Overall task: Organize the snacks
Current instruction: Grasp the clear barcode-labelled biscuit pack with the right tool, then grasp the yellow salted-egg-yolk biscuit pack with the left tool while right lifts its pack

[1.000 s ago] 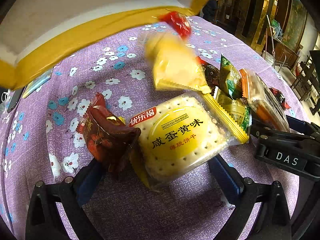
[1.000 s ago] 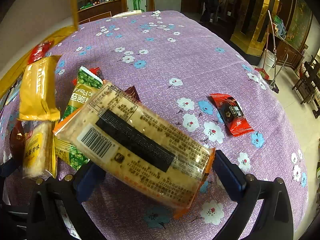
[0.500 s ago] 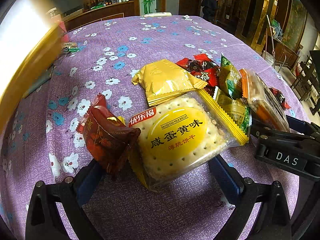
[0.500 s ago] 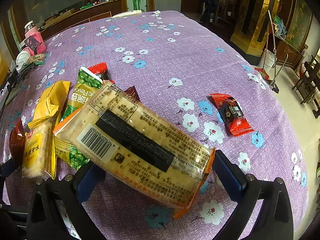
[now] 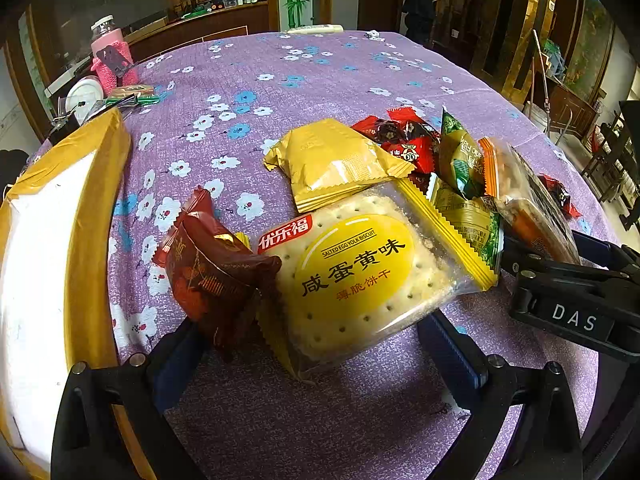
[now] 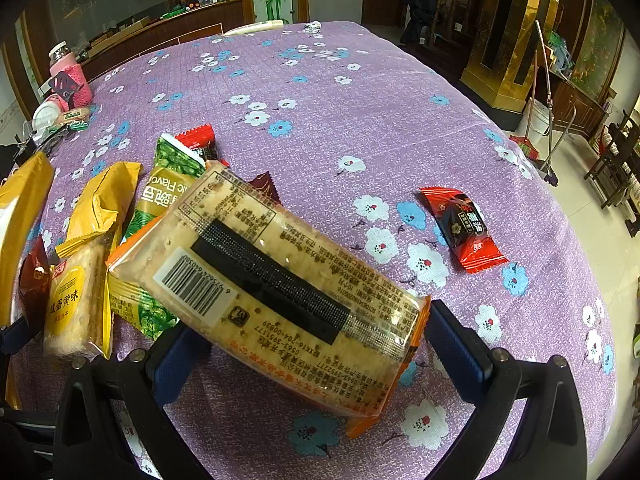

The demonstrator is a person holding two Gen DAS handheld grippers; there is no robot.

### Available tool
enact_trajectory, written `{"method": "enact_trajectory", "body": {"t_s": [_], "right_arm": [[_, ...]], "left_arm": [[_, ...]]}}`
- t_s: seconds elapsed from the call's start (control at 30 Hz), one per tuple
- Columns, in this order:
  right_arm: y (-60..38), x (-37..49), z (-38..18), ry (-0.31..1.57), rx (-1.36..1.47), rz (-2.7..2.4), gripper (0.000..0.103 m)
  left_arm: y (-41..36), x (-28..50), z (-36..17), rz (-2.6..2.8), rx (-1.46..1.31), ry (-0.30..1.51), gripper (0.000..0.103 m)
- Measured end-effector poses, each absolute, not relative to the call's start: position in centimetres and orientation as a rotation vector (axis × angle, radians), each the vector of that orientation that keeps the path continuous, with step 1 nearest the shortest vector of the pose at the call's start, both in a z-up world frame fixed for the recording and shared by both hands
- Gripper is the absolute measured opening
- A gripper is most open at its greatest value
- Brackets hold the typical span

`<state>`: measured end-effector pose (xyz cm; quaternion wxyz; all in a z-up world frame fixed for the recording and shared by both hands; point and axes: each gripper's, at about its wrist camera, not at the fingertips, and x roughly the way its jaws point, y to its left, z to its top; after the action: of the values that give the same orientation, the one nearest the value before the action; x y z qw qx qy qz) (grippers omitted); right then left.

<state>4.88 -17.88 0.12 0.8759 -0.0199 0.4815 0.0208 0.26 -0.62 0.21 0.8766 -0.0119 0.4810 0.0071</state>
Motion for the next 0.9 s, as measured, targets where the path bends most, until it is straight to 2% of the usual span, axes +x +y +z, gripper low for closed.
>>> {"method": "enact_trajectory", "body": {"t_s": [0.9], "right_arm": [[-17.8, 4.8, 0.2, 1.005, -0.042, 0.044, 0.103]], "left_arm": [[-0.8, -0.8, 0.5, 0.039, 0.015, 0.983, 0.102]]}}
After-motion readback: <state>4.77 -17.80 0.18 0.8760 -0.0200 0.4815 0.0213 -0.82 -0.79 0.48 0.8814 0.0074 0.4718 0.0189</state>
